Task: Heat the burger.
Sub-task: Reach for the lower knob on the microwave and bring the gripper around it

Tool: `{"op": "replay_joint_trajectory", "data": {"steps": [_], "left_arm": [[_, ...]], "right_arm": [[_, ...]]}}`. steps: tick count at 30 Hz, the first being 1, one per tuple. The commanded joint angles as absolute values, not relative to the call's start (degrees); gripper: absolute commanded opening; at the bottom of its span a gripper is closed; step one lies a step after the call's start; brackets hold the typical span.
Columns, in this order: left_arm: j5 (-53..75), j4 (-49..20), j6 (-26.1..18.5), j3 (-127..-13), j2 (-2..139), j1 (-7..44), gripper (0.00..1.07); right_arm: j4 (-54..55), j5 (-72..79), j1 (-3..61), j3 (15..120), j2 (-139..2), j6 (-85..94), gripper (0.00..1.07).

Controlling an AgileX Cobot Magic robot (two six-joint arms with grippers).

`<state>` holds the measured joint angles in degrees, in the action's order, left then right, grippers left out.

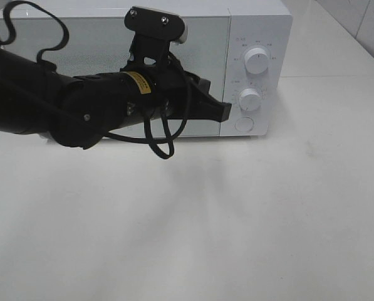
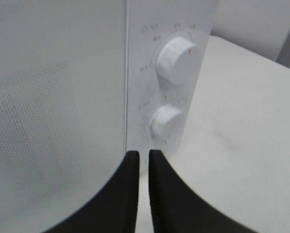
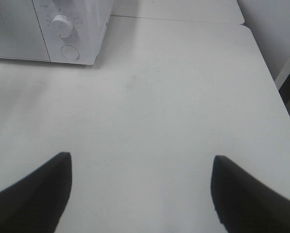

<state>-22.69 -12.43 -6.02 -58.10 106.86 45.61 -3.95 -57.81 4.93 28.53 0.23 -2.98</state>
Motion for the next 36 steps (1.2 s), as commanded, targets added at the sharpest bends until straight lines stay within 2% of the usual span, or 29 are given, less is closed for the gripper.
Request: {"op": "replay_joint_trajectory", "data": {"steps": [1, 2, 3, 4, 5, 6, 7, 12, 19, 28, 34, 36], "left_arm": [[-15.18, -13.01, -6.36, -57.35, 104.45, 45.78, 0.24], [-7.51, -13.01, -6.36, -57.35, 102.96, 45.78, 0.47], [-7.51, -13.01, -6.36, -57.35, 102.96, 45.78, 0.47], [-4.87, -13.01, -6.36, -57.35, 102.22, 45.78, 0.59], [0.57, -12.89, -6.36, -57.35, 101.13, 45.78, 0.87], [0.57, -12.89, -6.36, -57.35, 101.13, 45.78, 0.87], [6.82, -12.72, -6.42, -57.41, 99.87, 45.78, 0.99], [15.36, -10.08, -6.42, -57.41, 97.52, 45.78, 1.0], [30.25, -0.57, -6.3, -57.41, 91.39, 45.78, 1.0], [43.03, 0.0, -4.81, -57.41, 86.23, 45.72, 1.0], [53.51, -0.46, -2.64, -57.41, 83.14, 40.34, 1.0], [57.01, -2.23, -3.5, -57.41, 80.16, 33.46, 1.0]], "right_arm": [[-3.95, -57.01, 4.76, 28.53, 1.72, -2.64, 0.76], [-3.95, -57.01, 4.76, 28.53, 1.72, -2.64, 0.76], [-3.95, -57.01, 4.76, 28.53, 1.72, -2.64, 0.76], [-3.95, -57.01, 4.76, 28.53, 1.72, -2.64, 0.76], [-3.95, -57.01, 4.76, 28.53, 1.72, -2.64, 0.76], [-3.95, -57.01, 4.76, 28.53, 1.72, -2.64, 0.76], [-3.95, -57.01, 4.76, 28.53, 1.72, -2.64, 0.76], [-3.95, -57.01, 4.76, 28.53, 1.72, -2.64, 0.76], [-3.95, -57.01, 4.76, 28.53, 1.72, -2.64, 0.76], [-3.95, -57.01, 4.76, 28.53, 1.72, -2.58, 0.76], [-3.95, -57.01, 4.76, 28.53, 1.72, -2.58, 0.76], [-3.95, -57.01, 4.76, 28.53, 1.72, -2.64, 0.76]]}}
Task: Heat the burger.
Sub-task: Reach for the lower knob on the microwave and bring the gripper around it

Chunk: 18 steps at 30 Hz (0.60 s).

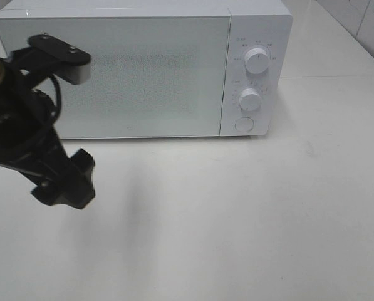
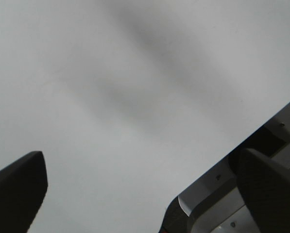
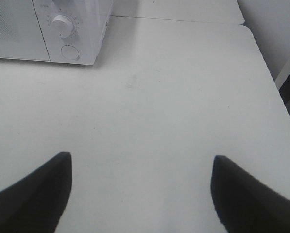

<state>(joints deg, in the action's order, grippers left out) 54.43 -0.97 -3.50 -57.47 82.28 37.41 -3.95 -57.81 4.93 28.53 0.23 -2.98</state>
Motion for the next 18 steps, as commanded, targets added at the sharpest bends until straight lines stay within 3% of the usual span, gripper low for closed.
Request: {"op": "replay_joint_trajectory", "data": {"steps": [1, 3, 4, 6, 7, 8, 9, 12, 18], "left_arm": [[57.01, -2.23, -3.5, -57.41, 80.16, 33.46, 1.0], [57.58, -2.46, -3.67, -57.41, 79.18, 31.91, 1.0], [58.96, -3.21, -4.01, -57.41, 77.12, 27.67, 1.0], [59.87, -3.5, -4.18, -57.41, 76.26, 25.55, 1.0], [61.59, -3.9, -4.35, -57.41, 74.37, 21.66, 1.0], [61.59, -3.9, -4.35, -57.41, 74.37, 21.66, 1.0], [63.48, -4.13, -4.41, -57.41, 72.19, 17.82, 1.0], [65.78, -4.35, -4.35, -57.41, 68.98, 12.72, 1.0], [67.84, -6.07, -3.44, -57.41, 62.28, 7.22, 1.0]], "right_arm": [[-3.95, -57.01, 4.76, 28.53, 1.72, -2.64, 0.76], [-3.95, -57.01, 4.76, 28.53, 1.72, -2.58, 0.76], [-3.95, -57.01, 4.76, 28.53, 1.72, -2.58, 0.76], [-3.95, -57.01, 4.76, 28.53, 1.72, -2.58, 0.76], [-3.95, -57.01, 4.76, 28.53, 1.72, -2.58, 0.76], [-3.95, -57.01, 4.76, 28.53, 1.72, -2.58, 0.76], [-3.95, -57.01, 4.76, 28.53, 1.72, -2.58, 0.76], [-3.95, -57.01, 4.76, 28.53, 1.72, -2.58, 0.76], [-3.95, -57.01, 4.76, 28.53, 1.72, -2.58, 0.76]]}}
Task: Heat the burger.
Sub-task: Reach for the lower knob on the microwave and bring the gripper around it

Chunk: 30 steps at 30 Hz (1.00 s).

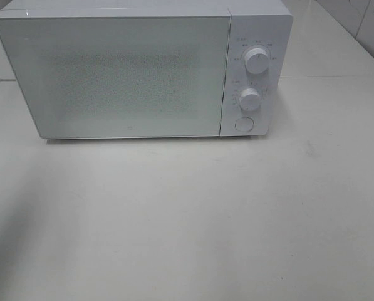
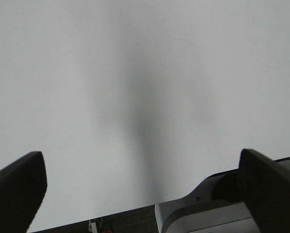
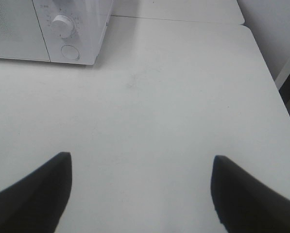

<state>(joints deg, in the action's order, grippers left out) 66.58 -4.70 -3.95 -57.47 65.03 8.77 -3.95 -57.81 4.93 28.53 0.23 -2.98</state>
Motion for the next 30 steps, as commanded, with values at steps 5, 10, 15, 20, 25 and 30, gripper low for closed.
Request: {"op": "replay_joint_trajectory", "data": {"steps": [5, 10, 15, 20, 25, 30], "left_arm": [[68.53, -6.07, -3.32, -54.49, 57.12, 6.76, 1.0], [67.49, -6.25, -3.32, -47.9, 50.13, 6.76, 1.0], [65.32, -6.25, -3.32, -42.91, 46.07, 6.76, 1.0], [63.31, -6.25, -3.38, -37.24, 41.71, 6.76, 1.0], [60.62, -6.3, -3.38, -31.97, 38.67, 6.76, 1.0], [61.59, -6.47, -3.32, -29.79, 36.38, 6.76, 1.0]], "right_arm": [[-3.95, -57.01, 4.76, 28.53, 1.72, -2.58, 0.76], [-3.95, -57.01, 4.76, 28.53, 1.72, -2.69, 0.76], [-3.95, -57.01, 4.76, 28.53, 1.72, -2.69, 0.76], [-3.95, -57.01, 4.76, 28.53, 1.72, -2.69, 0.76], [-3.95, -57.01, 4.76, 28.53, 1.72, -2.69, 0.76], [-3.95, -57.01, 4.76, 28.53, 1.72, -2.69, 0.76]]}}
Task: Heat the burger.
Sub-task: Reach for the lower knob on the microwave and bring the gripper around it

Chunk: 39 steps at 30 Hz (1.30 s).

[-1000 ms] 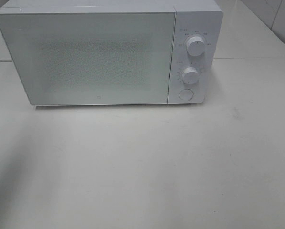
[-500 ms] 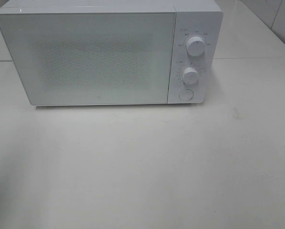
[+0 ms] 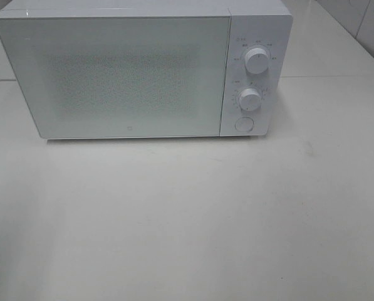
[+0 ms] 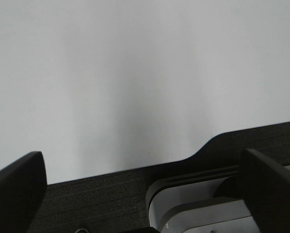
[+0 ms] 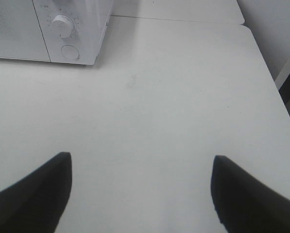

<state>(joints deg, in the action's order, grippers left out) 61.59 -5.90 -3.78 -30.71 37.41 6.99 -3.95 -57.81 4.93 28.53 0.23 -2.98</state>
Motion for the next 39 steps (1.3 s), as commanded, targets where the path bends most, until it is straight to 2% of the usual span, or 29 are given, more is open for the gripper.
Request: {"op": "replay_joint_trajectory", "data": {"steps": [1, 16, 25, 39], "left_arm": [[61.59, -6.47, -3.32, -29.79, 36.38, 6.76, 1.0], [61.59, -7.45, -3.32, -29.79, 25.1, 6.36, 1.0], [61.54, -7.33, -3.32, -29.79, 8.19, -1.43, 1.0], [61.48, -7.45, -3.32, -29.79, -1.6, -2.29, 1.0]], "right_arm": [[-3.95, -57.01, 4.76, 28.53, 1.72, -2.69, 0.76], [-3.95, -57.01, 4.76, 28.53, 1.72, -2.41, 0.76], [-3.95, -57.01, 4.76, 28.53, 1.72, -2.41, 0.76], [-3.95, -57.01, 4.76, 28.53, 1.72, -2.41, 0.76]]}}
